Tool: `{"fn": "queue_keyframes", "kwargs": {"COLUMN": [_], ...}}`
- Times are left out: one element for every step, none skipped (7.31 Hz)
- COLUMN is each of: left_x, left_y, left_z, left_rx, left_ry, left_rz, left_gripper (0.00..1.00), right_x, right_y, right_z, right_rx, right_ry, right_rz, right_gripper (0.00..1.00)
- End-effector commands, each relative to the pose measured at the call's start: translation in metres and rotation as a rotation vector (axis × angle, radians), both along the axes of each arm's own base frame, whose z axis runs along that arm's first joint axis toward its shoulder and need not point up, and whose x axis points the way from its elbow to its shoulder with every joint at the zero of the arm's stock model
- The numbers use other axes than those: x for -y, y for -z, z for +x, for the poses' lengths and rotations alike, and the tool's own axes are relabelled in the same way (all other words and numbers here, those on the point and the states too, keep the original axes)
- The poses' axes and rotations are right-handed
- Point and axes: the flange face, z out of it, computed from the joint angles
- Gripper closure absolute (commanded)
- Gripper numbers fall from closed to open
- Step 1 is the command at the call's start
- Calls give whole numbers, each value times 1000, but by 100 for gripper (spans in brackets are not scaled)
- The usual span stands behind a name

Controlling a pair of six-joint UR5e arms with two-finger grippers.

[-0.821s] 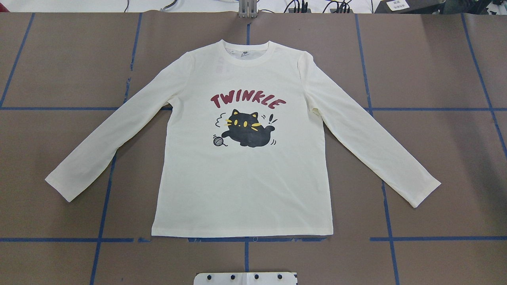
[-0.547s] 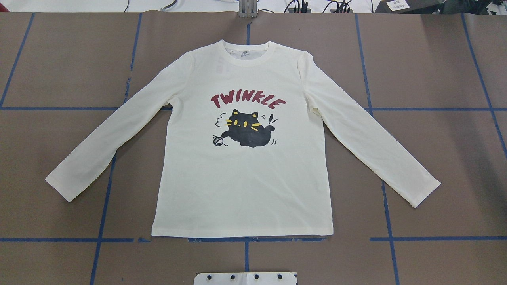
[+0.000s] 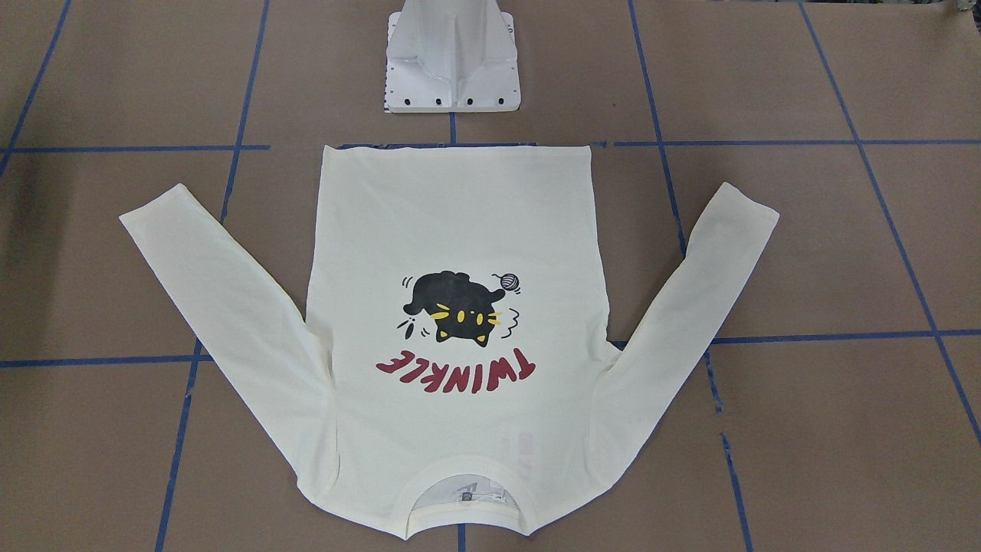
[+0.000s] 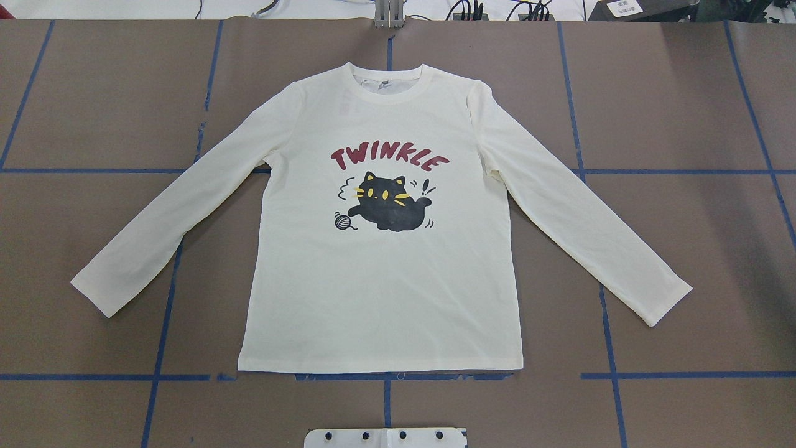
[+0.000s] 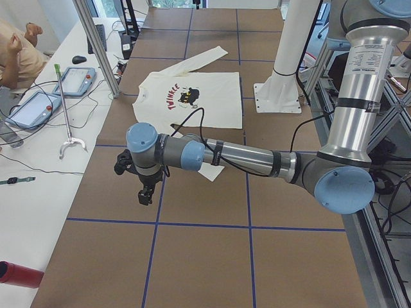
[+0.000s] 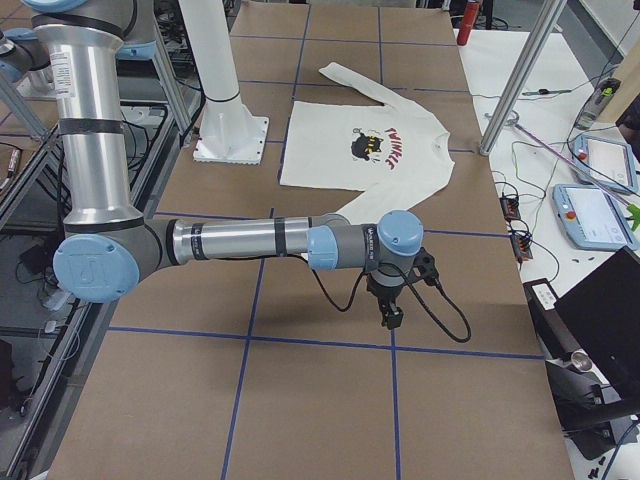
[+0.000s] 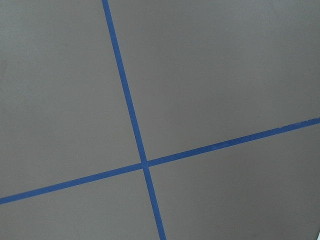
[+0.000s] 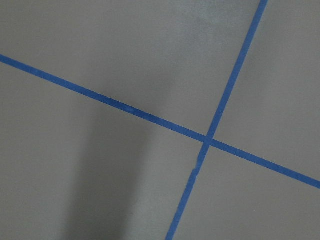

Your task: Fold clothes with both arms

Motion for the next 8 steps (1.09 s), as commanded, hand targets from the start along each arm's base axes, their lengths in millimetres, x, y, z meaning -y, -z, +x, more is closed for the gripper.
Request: {"fn": "queue_keyframes", "kwargs": {"left_x": [3,1,-1,-1,-3,-4,-2,-1], "left_y": [2,9,11,16,15,22,24,20], "left_z": [4,6,11,13,13,12,13,13], "left_rx": [-5,-33,-109,-144,-150,-156,-157,-156], "left_ry": [-7,-11,-28,-36,-34,5,8,12], "left_rz": [41,71,63,74,70,41,47,84], "left_gripper": [0,0,0,0,0,0,0,0], "right_x": [-5,-31,-42,-55,-71,-82,-93,-106], "right_y": [40,64,77,73,61,66,67,61], "right_z": [-37,-85,-124,-147,-162,-184,-194,-203], "right_rx": [113,70,34,39,30,60,100,112], "right_ry": [-58,-45,-54,-93,-127,-201,-256,-292], "right_rz": [-92,-128,-168,-216,-168,-197,-231,-232], "right_gripper": [0,0,0,0,0,0,0,2]}}
